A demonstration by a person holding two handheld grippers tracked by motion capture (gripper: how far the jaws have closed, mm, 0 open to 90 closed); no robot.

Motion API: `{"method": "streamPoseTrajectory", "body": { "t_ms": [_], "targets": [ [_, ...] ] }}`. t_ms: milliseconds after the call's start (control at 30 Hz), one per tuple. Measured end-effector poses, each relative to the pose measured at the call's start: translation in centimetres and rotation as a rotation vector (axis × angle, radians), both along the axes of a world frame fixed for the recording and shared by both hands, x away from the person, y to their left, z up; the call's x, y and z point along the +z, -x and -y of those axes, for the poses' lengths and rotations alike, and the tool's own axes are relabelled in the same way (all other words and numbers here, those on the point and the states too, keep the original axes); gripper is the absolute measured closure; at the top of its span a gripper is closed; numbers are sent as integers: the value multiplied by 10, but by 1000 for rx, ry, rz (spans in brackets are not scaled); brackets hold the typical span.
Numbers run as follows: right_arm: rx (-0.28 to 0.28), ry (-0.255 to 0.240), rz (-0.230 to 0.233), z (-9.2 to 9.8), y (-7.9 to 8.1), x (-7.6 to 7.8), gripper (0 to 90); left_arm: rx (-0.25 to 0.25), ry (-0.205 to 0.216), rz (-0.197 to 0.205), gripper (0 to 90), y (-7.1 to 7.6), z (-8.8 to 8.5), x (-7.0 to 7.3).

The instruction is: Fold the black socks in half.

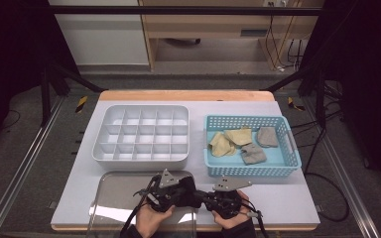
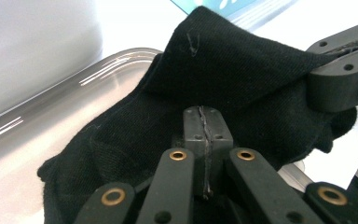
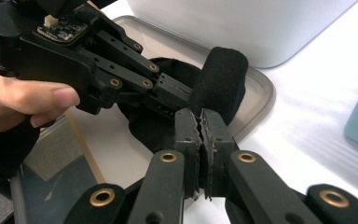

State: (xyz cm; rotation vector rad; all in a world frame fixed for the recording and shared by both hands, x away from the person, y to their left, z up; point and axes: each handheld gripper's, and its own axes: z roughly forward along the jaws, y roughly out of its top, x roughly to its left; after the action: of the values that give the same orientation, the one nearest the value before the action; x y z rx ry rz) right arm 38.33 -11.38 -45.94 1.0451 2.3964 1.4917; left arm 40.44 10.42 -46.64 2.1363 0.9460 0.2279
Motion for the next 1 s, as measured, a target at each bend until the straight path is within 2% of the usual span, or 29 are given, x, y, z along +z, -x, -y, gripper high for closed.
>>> {"method": "streamPoseTrajectory", "body": {
  "t_ms": [100, 167, 267, 300, 400, 533, 667, 800, 1000],
  "targets": [
    [-4, 5, 0, 0, 0, 1, 868, 6, 17, -4, 853, 1, -5, 4],
    [-14, 5, 2, 2, -1, 0, 868, 21, 51, 12, 846, 3, -14, 13],
    [-20, 12, 1, 4, -2, 0, 867, 44, 74, 35, 851, 5, -31, 25],
    [-22, 14, 2, 4, -2, 0, 867, 69, 79, 43, 851, 6, -40, 28],
    [-24, 22, 2, 4, -3, -1, 867, 118, 60, 54, 853, 7, -59, 26],
    [-22, 29, 4, 3, -3, -1, 866, 154, 40, 18, 850, 9, -74, 14],
    [-17, 43, 20, 1, -2, 2, 865, 156, 20, -10, 849, 10, -78, 4],
    [-1, 55, 38, -5, -1, 7, 865, 124, 29, -51, 864, 9, -75, -5],
    [44, 60, 54, -20, -3, 10, 865, 107, 22, -52, 883, 12, -69, -7]
  ]
}}
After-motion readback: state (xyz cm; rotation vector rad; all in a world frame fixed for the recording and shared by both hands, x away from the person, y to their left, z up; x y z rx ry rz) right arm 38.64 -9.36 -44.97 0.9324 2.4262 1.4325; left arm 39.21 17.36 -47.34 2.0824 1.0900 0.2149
